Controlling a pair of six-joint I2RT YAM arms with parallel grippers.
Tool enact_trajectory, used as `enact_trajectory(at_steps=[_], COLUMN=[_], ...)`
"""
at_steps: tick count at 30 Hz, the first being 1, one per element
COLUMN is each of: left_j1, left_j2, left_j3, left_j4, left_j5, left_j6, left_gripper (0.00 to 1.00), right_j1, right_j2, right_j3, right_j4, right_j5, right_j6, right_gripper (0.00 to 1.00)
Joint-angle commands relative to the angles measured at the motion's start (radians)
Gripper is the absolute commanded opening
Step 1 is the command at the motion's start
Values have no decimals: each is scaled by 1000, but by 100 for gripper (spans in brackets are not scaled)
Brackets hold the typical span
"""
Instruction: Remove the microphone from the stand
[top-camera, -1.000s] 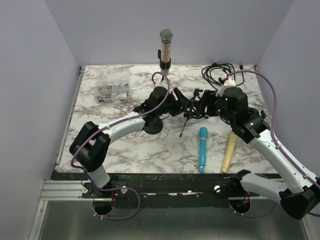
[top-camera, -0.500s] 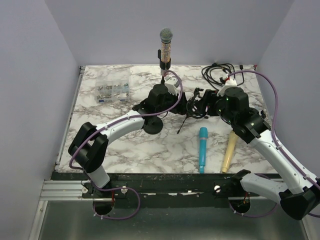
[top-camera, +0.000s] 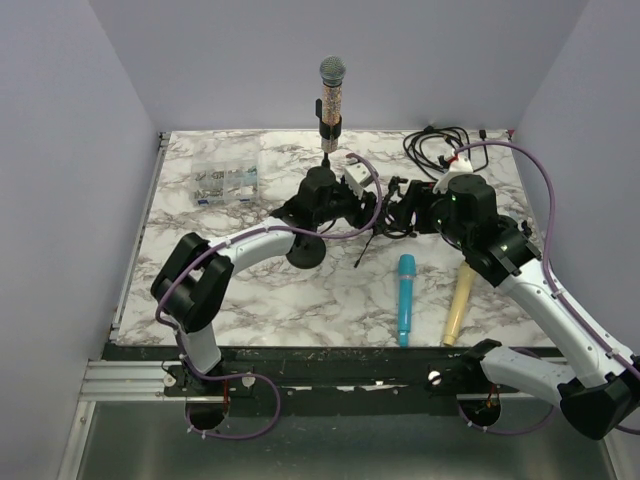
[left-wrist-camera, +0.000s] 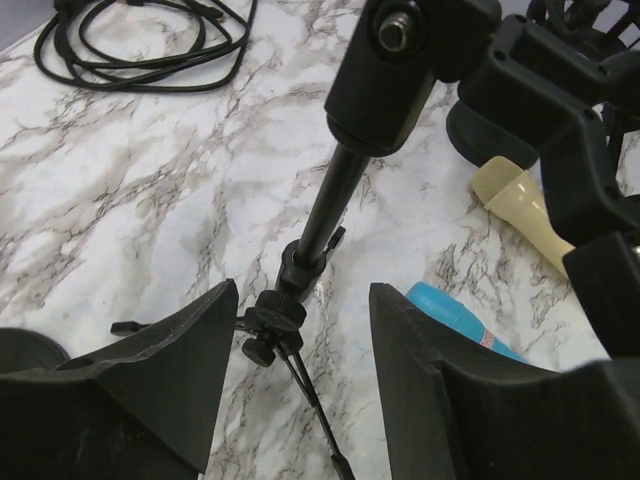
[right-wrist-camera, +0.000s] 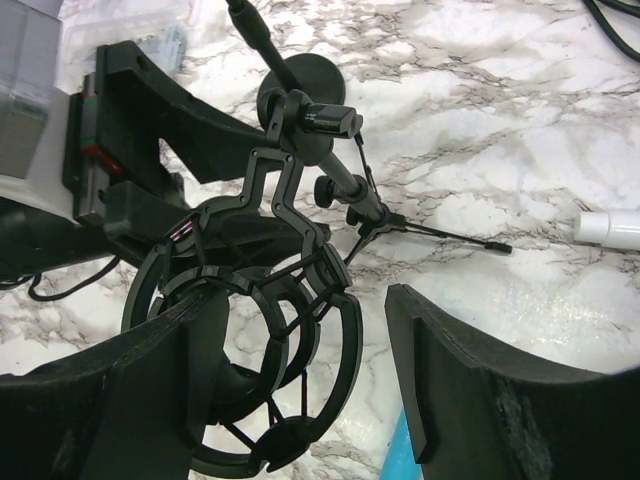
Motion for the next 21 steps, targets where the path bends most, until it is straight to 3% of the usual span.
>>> enact_trajectory(at_steps=[1,7,14,17,21], left_j1=[11,36,36,39,49], left_j2=[52,80,94,76,39], left_j3=[57,53,77,49,-26], left_j4=[29,60,5,-5,47], left_j5=[191,208,202,190,159], left_j6=[86,87,98,95,48], left_gripper=[53,41,40,48,49], right_j1=[1,1,1,1,1], right_j2=[21,39,50,44,41], right_j3=[20,24,28,29,32], right_j4=[-15,-5,-5,-11,-12], right_j5=[-8,-13,-12,-5,-3], right_j6=[-11,-12,-13,-14,-13], right_gripper=[71,71,71,71,71])
